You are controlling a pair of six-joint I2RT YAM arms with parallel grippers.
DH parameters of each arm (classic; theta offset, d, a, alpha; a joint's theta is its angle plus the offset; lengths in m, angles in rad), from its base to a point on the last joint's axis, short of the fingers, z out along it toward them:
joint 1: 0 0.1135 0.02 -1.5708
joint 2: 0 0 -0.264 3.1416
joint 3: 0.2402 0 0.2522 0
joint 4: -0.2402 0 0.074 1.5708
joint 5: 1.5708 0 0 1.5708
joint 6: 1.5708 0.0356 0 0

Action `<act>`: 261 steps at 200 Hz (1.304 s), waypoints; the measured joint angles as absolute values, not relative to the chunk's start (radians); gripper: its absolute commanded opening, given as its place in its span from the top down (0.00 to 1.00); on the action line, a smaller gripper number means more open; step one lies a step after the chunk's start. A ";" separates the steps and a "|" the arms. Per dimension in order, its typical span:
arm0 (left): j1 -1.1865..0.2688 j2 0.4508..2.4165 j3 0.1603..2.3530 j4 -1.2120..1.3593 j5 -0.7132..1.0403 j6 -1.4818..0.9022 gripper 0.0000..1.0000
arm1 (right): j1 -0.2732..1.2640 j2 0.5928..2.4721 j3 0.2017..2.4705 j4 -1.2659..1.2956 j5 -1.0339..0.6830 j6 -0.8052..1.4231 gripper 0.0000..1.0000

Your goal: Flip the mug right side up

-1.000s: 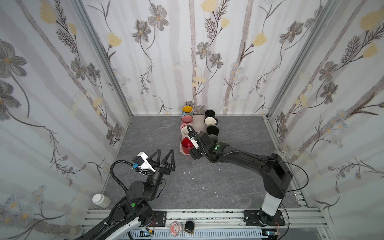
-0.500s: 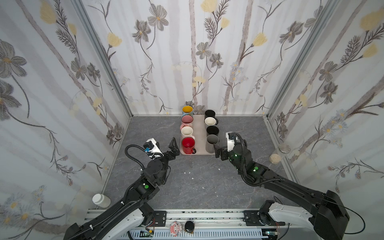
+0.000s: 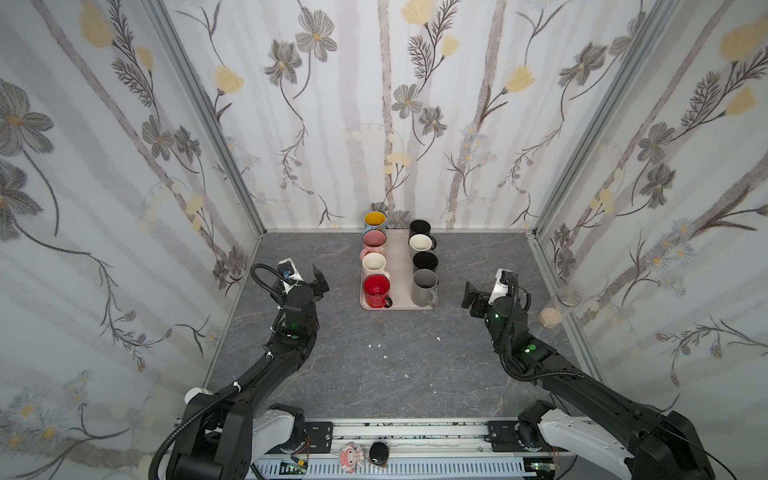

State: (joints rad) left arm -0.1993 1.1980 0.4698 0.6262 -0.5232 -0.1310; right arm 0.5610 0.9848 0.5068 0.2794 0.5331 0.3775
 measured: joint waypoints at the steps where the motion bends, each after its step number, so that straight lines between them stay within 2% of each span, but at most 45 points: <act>1: -0.195 1.207 0.468 0.627 -0.524 -0.131 0.00 | 0.560 0.984 0.506 0.279 0.533 0.378 0.00; 42: -0.164 1.408 0.395 0.723 -0.526 -0.076 0.00 | 0.528 0.962 0.481 0.284 0.534 0.392 0.00; 81: -0.153 1.545 0.336 0.991 -0.470 -0.025 0.00 | 0.493 0.932 0.428 0.329 0.529 0.379 0.00; 113: -0.102 1.551 0.326 1.079 -0.381 -0.023 0.00 | 0.444 0.926 0.382 0.387 0.507 0.342 0.00; 126: -0.078 1.570 0.255 1.214 -0.302 -0.026 0.00 | 0.403 0.926 0.358 0.435 0.490 0.327 0.00; 165: -0.068 1.589 0.221 1.299 -0.296 -0.056 0.00 | 0.278 0.937 0.310 0.530 0.485 0.247 0.01; 209: -0.068 1.589 0.221 1.330 -0.315 -0.064 0.00 | 0.082 1.055 0.249 0.668 0.451 0.181 0.00; 261: -0.068 1.589 0.221 1.334 -0.318 -0.068 0.00 | 0.063 1.308 0.181 0.980 0.352 0.123 0.00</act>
